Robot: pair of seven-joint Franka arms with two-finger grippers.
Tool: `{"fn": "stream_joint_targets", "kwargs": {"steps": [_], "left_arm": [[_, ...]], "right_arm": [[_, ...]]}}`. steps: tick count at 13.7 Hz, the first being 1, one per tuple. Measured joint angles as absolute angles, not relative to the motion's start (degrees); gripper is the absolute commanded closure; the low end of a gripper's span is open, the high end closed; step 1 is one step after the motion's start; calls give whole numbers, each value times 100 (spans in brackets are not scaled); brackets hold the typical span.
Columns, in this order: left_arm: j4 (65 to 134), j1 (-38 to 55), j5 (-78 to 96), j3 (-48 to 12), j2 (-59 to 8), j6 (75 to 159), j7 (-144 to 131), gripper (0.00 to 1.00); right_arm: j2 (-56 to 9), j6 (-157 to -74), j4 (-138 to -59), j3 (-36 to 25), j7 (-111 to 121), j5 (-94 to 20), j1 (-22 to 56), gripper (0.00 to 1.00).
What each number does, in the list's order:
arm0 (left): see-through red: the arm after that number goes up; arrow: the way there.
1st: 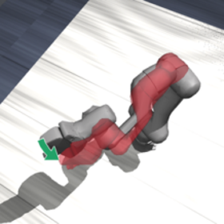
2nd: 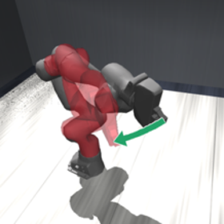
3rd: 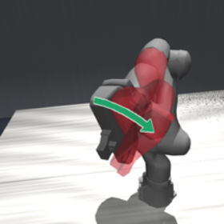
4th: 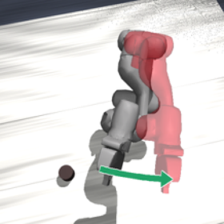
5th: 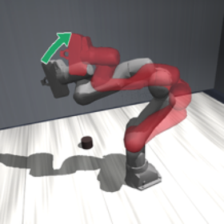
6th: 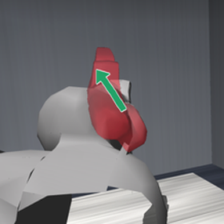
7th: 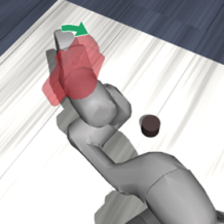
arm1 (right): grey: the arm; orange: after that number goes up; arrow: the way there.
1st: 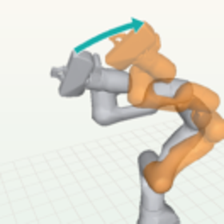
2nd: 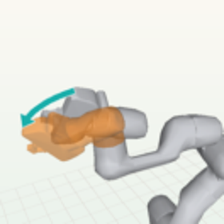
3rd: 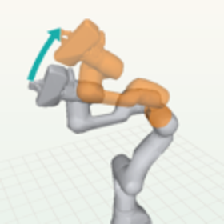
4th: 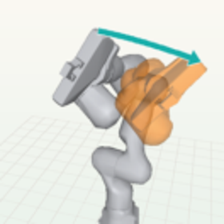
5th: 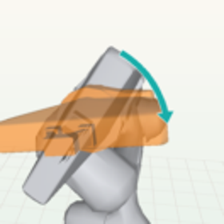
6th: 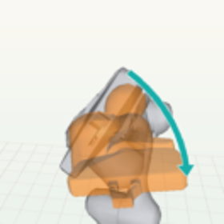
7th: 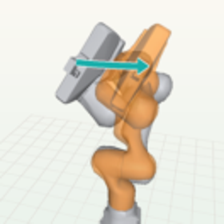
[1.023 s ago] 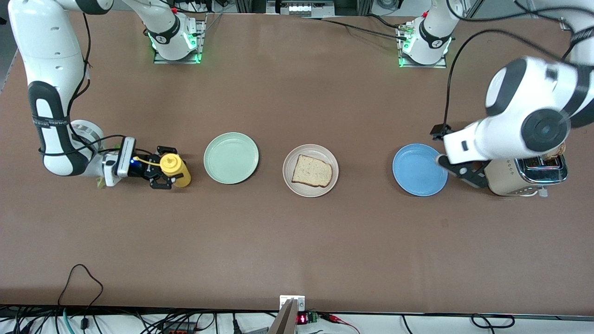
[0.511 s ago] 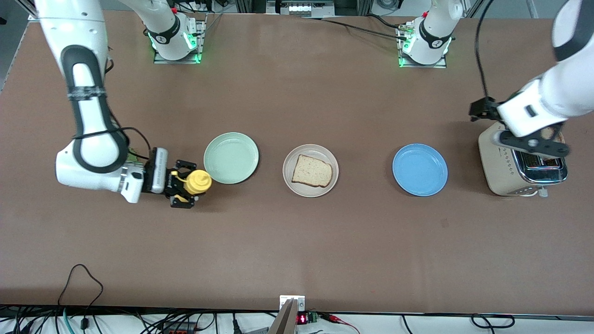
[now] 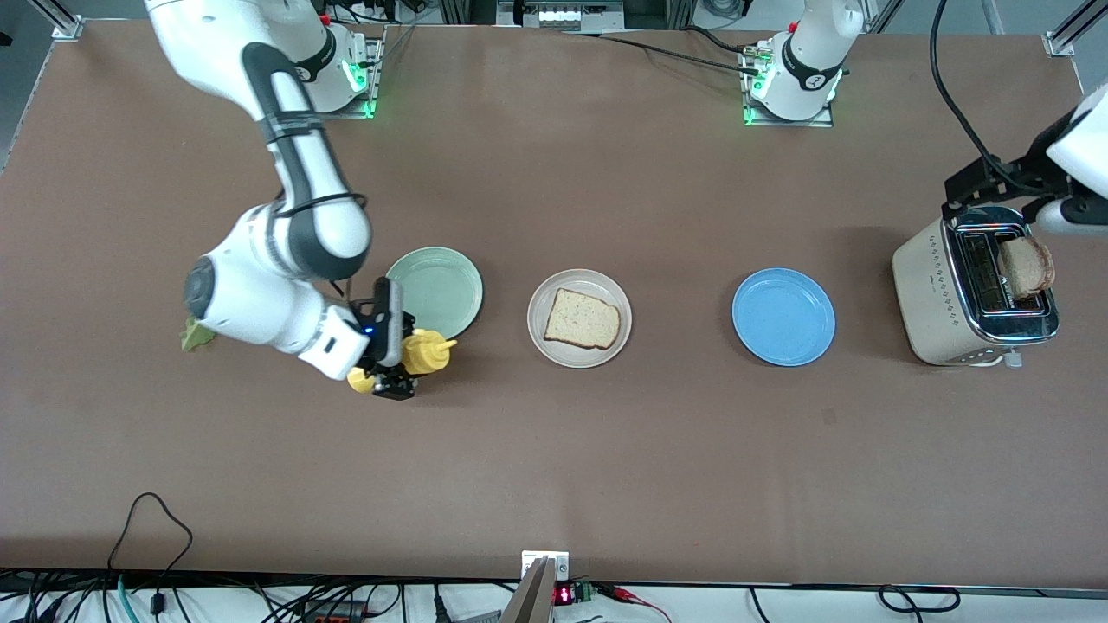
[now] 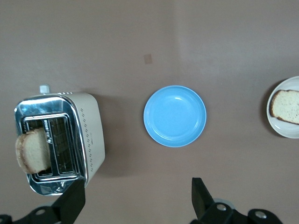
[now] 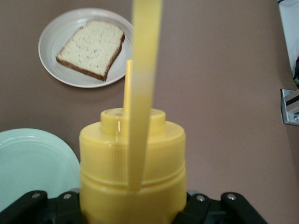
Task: Make sandwich in beige plate with both arms
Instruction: 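Lift the yellow bottle and carry it over the beige plate, then tilt the yellow bottle over the bread with the right gripper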
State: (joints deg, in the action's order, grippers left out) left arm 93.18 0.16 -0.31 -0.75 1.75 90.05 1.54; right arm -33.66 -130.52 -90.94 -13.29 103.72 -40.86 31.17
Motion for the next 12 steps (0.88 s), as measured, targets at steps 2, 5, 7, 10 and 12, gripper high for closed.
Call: {"fn": "stream_joint_targets", "kwargs": {"steps": [2, 5, 7, 10, 12], "left_arm": [[9568, 40, -13, -75, 300, 9076, 176, 0], [9649, 41, -13, -75, 310, 9098, 216, 0], [9649, 47, -13, -82, 310, 9096, 250, 0], [9649, 53, -13, -84, 311, 9093, 260, 0], [9649, 54, -13, -84, 310, 9091, 262, 0]], "right_arm": [[-3426, -13273, -8968, -1325, 9518, -3135, 3482, 78], [-3649, -13303, -8566, -1314, 7921, -1634, 4027, 78], [-3805, -13306, -8436, -1312, 7103, -913, 4343, 78], [-3970, -13294, -8387, -1310, 5898, 382, 4735, 78], [-4084, -13097, -8289, -1309, 5414, 1038, 4963, 78]]}}
